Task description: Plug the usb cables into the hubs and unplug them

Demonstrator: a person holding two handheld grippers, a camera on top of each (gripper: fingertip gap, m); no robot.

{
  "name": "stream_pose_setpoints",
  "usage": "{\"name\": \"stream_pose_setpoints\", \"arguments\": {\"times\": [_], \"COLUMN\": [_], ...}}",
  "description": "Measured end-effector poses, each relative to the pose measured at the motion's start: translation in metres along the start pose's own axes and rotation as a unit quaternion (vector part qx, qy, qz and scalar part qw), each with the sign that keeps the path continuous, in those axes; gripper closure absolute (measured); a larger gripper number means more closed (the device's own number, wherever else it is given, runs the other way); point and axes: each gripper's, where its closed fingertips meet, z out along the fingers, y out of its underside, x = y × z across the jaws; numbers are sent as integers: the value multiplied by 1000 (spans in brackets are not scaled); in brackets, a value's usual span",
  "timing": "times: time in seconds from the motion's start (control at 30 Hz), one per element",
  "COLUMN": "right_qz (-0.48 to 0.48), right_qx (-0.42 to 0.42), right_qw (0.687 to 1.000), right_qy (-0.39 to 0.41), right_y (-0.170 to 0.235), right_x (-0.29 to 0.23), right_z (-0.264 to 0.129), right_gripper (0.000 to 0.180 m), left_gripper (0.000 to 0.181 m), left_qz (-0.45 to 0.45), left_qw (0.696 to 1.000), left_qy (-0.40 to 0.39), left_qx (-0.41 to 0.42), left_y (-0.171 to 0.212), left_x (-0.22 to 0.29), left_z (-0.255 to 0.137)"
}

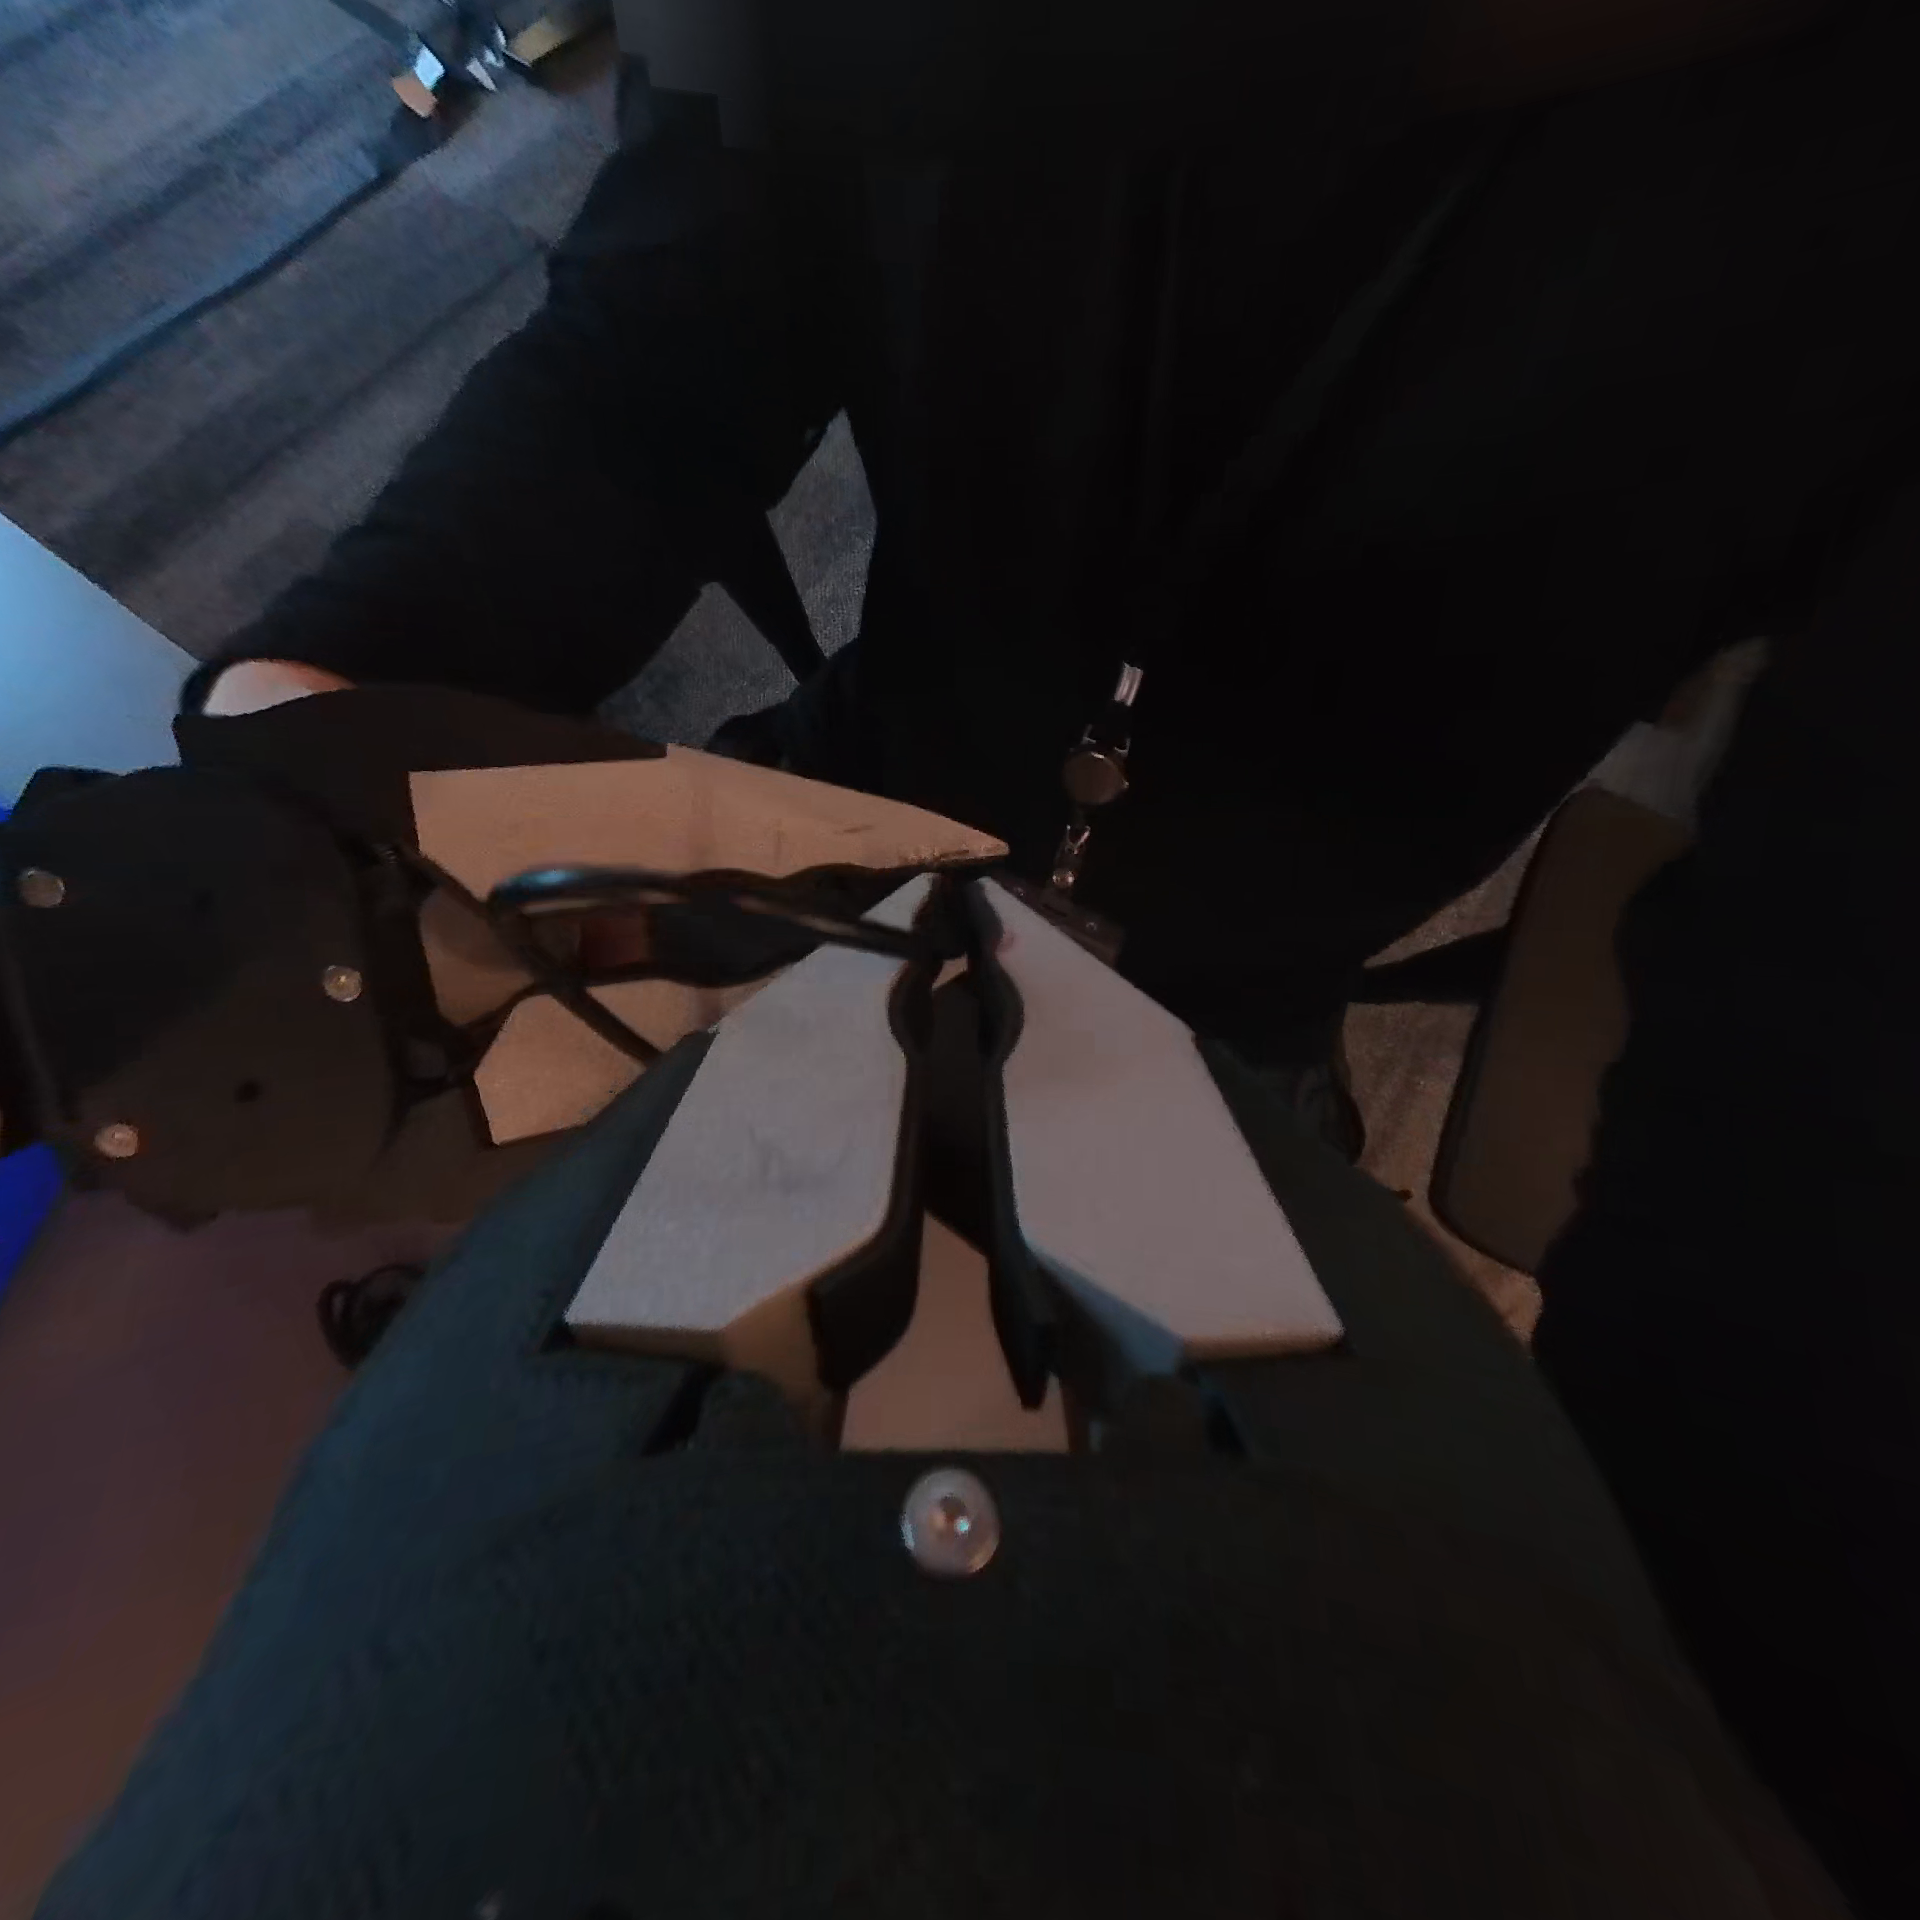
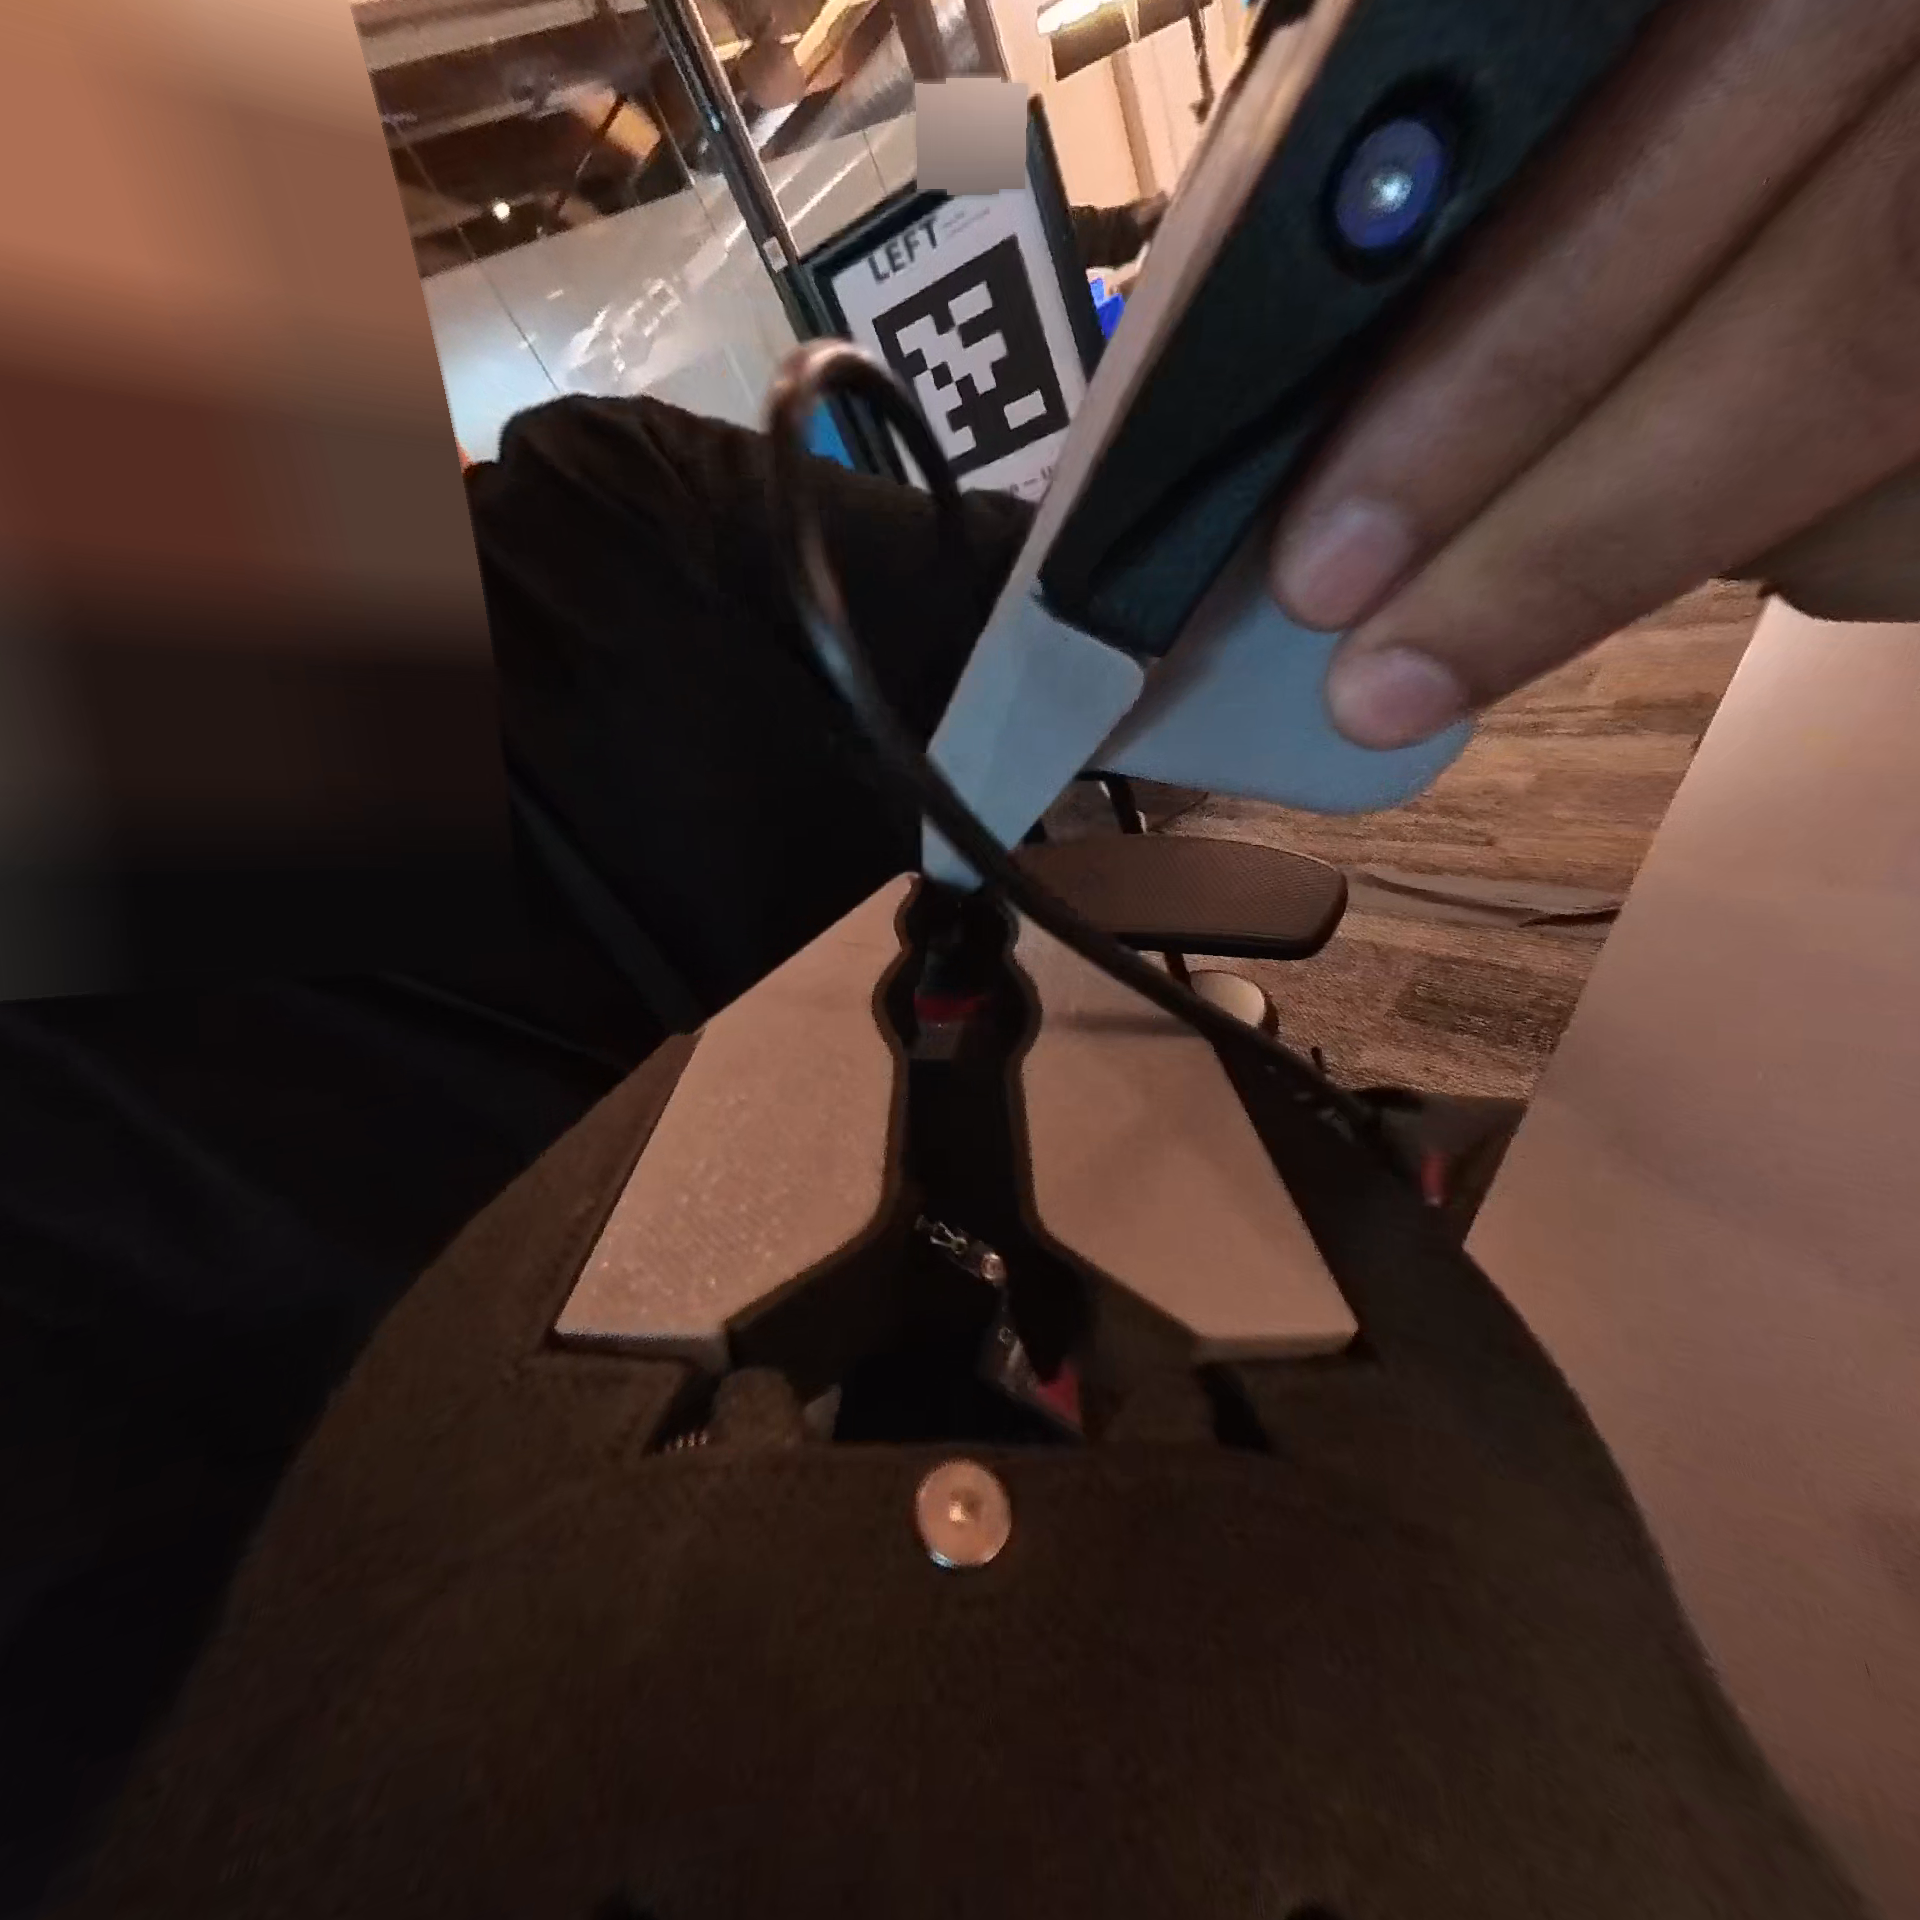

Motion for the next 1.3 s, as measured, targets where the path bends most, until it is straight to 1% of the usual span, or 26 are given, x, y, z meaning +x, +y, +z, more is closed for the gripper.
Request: {"name": "stream_pose_setpoints", "arguments": {"times": [0.1,0.17,0.2,0.27,0.3,0.43,0.5,0.57,0.63,0.7,0.73,0.77,0.8,0.87,0.9,0.93,0.97,1.0,1.03,1.07,1.13,1.17,1.2,1.23,1.27,1.3], "right_qz": [-16,-18,-18,-16,-16,-9,0,-4,-7,-6,-5,-5,-5,-8,-10,-11,-11,-11,-11,-11,-9,-9,-8,-9,-10,-12], "right_qx": [11,26,40,81,99,177,211,226,230,230,231,230,228,222,221,222,224,226,229,232,239,241,241,240,241,241], "right_qw": [999,997,994,986,981,958,936,912,901,903,904,905,906,909,909,910,911,912,914,915,917,917,917,917,918,918], "right_qy": [27,70,96,146,163,225,282,342,368,362,360,359,356,352,352,350,346,341,335,329,319,318,318,318,316,315], "right_y": [-8,-16,-21,-33,-38,-56,-61,-61,-61,-61,-61,-61,-61,-60,-61,-61,-62,-63,-64,-65,-66,-67,-67,-67,-67,-68], "right_x": [2,10,15,26,30,41,54,64,68,66,65,64,62,60,59,58,56,55,53,51,48,47,46,44,43,41], "right_z": [-8,-19,-27,-48,-59,-97,-119,-138,-146,-146,-146,-146,-145,-144,-145,-145,-145,-145,-145,-145,-146,-147,-148,-148,-149,-150], "right_gripper": [173,174,174,176,176,177,178,177,177,177,177,177,177,177,177,177,177,177,177,177,177,177,177,177,177,177], "left_gripper": [180,179,174,154,145,111,111,110,102,106,109,110,109,108,112,119,122,121,114,113,114,116,121,136,146,153], "left_qz": [-36,-55,-63,-84,-99,-166,-221,-288,-337,-334,-319,-301,-279,-209,-162,-118,-86,-70,-71,-78,-71,-59,-56,-56,-49,-42], "left_qw": [999,994,990,977,968,931,904,869,839,811,813,819,818,805,792,786,790,797,807,811,808,802,800,801,802,804], "left_qy": [-28,-81,-113,-181,-215,-316,-359,-398,-427,-470,-470,-462,-459,-453,-453,-441,-419,-402,-384,-368,-358,-366,-364,-358,-360,-360], "left_qx": [23,41,51,76,87,81,72,50,-13,-98,-131,-163,-207,-322,-377,-418,-440,-445,-444,-447,-462,-469,-474,-476,-474,-472], "left_y": [-3,-1,1,2,3,26,48,79,117,149,156,161,168,186,192,197,200,202,204,209,221,229,237,245,248,250], "left_x": [-7,-17,-21,-31,-36,-48,-54,-63,-69,-72,-70,-66,-62,-54,-53,-52,-50,-51,-52,-54,-64,-72,-76,-78,-82,-85], "left_z": [-9,-20,-27,-42,-50,-70,-78,-76,-63,-55,-46,-38,-35,-42,-51,-56,-57,-56,-56,-58,-71,-79,-84,-85,-85,-84]}}
